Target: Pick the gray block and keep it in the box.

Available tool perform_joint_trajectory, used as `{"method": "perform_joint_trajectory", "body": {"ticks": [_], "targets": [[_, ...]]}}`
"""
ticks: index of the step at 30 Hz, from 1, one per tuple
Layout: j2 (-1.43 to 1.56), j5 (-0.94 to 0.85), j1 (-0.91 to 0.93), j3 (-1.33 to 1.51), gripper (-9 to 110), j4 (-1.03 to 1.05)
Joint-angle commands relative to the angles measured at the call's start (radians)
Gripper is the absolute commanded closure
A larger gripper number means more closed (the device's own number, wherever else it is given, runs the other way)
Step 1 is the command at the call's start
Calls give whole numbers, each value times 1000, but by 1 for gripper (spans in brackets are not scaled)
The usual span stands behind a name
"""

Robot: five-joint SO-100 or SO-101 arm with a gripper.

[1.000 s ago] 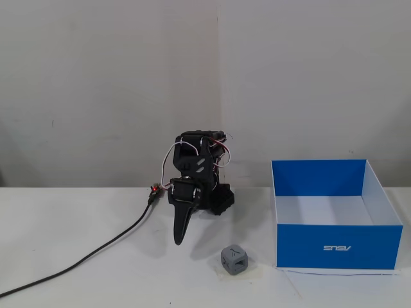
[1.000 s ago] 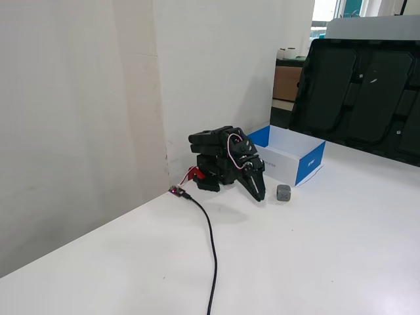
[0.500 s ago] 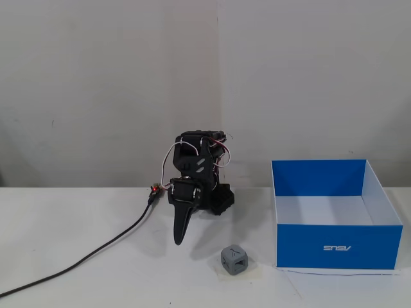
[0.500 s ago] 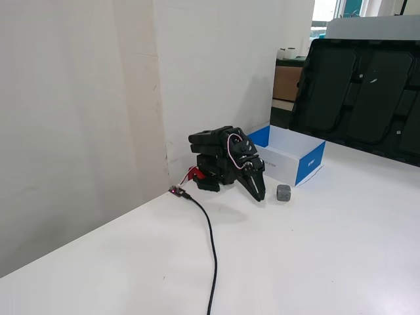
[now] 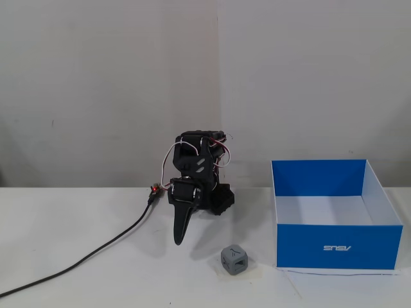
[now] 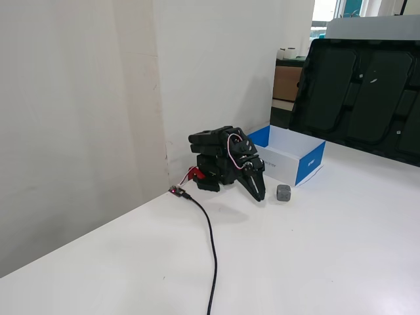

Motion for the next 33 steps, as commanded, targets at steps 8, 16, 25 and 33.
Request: {"method": "perform_joint_trajectory", "body": {"ticks": [8,16,25,33], "targets": [[121,15,0,-5,101,2],[121,15,0,-5,101,2],[121,15,-2,-5,101,2],[121,12,-17,-5,101,-2]]}}
